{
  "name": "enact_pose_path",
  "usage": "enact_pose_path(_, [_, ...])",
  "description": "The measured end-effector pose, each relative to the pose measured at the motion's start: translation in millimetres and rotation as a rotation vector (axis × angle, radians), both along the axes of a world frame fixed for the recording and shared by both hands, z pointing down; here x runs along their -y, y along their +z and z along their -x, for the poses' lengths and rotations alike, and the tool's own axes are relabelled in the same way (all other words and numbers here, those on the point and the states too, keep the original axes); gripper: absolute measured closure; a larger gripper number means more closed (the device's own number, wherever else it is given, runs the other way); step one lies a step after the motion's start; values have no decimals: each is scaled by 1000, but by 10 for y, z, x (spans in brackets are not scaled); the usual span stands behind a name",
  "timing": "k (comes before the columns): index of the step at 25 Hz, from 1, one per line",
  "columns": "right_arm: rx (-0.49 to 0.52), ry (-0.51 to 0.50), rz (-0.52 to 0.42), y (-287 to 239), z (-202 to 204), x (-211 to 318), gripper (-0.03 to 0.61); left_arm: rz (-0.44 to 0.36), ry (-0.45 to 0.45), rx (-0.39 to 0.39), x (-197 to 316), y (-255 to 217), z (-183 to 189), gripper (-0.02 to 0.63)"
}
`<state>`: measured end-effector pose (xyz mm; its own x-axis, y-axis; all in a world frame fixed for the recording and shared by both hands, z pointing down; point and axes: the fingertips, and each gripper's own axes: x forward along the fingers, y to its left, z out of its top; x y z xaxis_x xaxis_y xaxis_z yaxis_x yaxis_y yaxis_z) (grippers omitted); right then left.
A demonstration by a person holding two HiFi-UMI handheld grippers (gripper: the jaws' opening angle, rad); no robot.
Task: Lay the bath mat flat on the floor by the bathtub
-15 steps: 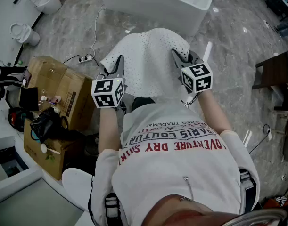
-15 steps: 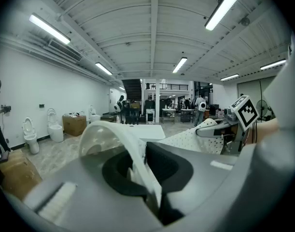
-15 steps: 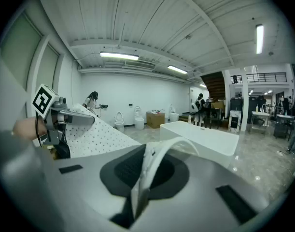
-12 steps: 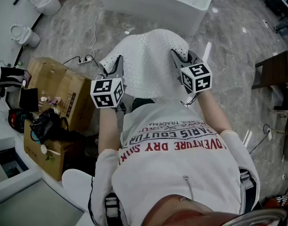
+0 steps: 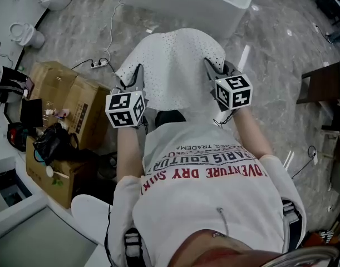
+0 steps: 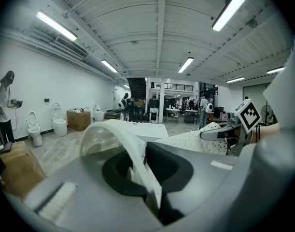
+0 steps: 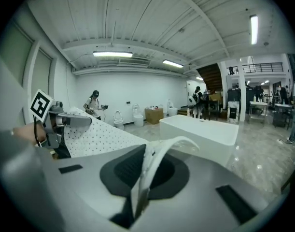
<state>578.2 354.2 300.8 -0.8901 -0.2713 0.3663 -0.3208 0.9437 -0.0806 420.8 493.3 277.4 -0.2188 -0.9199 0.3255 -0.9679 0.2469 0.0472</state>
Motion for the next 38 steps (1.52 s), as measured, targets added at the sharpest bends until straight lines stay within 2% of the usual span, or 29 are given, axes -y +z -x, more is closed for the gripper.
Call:
enact_pose_path(5, [-49,8,54,253,181,87,561,37,-23,-58,-14,253,230,586])
enact_pose_path(10, [-100,-1,93,473,678,229,561,64,-28,-83,104,460,705,586])
enact_pose_path(13, [-123,11,111,575,1173,386,561,79,-15,-88,244,546,1193,586])
enact_pose_path(18, [-155,32,137,619,2088,614,561,96,0,-106,488,563,2214,586])
enact_pose_path(22, [-180,86,144,607,2846,819,561,118,56,-148,724,567,3024,586])
enact_pose_path(26, [-213,95,111,567,3516,1011,561,141,125,-164,1010,541,3641,586])
enact_pose_path(31, [-214,134,130,566,4054,1275,561,179,159,-165,1334,616,4243,586])
enact_pose_path(38, [-235,199,185,852,4410,1879,561,223,192,-176,2081,851,4790,586])
